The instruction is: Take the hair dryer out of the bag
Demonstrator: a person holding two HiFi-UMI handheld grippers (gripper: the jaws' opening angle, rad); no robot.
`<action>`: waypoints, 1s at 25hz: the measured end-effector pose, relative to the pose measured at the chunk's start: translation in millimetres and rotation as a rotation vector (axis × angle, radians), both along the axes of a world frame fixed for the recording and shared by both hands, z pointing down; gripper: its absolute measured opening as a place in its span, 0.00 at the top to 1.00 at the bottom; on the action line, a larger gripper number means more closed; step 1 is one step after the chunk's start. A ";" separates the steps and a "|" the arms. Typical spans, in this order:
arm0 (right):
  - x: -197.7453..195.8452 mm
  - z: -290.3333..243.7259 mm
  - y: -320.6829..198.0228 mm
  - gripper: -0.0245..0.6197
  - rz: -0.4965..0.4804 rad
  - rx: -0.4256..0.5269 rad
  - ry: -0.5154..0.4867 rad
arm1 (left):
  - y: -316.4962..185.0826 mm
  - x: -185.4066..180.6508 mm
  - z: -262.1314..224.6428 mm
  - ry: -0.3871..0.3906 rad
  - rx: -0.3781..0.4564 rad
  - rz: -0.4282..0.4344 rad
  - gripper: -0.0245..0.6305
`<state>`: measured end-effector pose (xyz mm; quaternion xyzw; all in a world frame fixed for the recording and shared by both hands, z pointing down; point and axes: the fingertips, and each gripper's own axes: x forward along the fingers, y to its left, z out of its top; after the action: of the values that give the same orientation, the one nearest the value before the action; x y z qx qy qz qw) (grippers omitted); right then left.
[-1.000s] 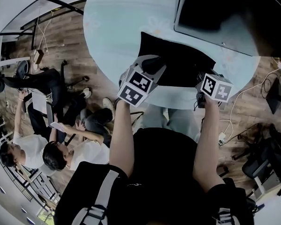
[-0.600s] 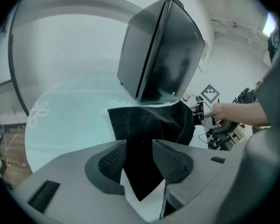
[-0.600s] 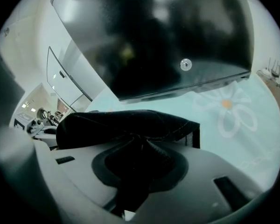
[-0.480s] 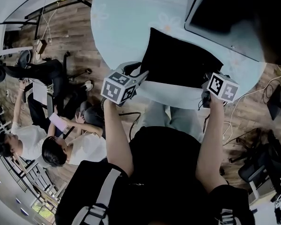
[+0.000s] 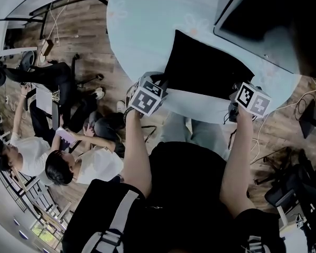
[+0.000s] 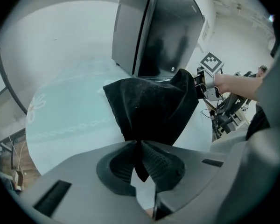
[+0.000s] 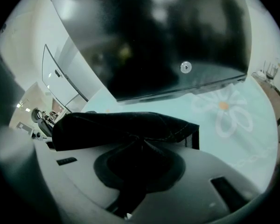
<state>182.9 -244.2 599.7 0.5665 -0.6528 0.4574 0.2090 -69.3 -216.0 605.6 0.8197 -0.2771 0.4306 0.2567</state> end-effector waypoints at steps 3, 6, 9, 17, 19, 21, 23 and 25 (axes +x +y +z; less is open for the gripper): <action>-0.1 -1.9 -0.2 0.90 0.003 0.003 0.006 | -3.4 3.1 -2.9 -0.009 0.027 0.035 0.94; 1.7 -6.5 -1.5 0.90 0.016 0.017 -0.002 | -9.5 0.2 -5.6 -0.006 0.041 0.017 0.94; 3.7 -15.0 -5.7 0.90 0.023 0.040 -0.008 | -18.9 -10.5 -8.9 -0.018 0.065 -0.033 0.94; 24.4 -36.6 -9.1 0.91 0.066 0.085 0.008 | -41.4 -25.1 -22.8 -0.036 0.137 -0.118 0.94; 30.3 -42.9 -8.9 0.91 0.078 0.098 0.014 | -46.0 -27.0 -25.6 -0.039 0.155 -0.129 0.94; 37.4 -49.6 -8.6 0.91 0.094 0.111 0.021 | -50.8 -28.3 -28.1 -0.035 0.171 -0.140 0.94; 44.6 -55.6 -7.9 0.91 0.115 0.122 0.026 | -55.1 -30.5 -32.4 -0.037 0.182 -0.149 0.94; 51.3 -61.1 -7.4 0.91 0.133 0.134 0.027 | -60.1 -34.3 -36.0 -0.037 0.194 -0.168 0.94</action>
<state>234.3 -251.6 538.6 0.6276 -0.6400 0.4177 0.1486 -103.6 -276.1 569.6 0.8065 -0.3900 0.3936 0.2063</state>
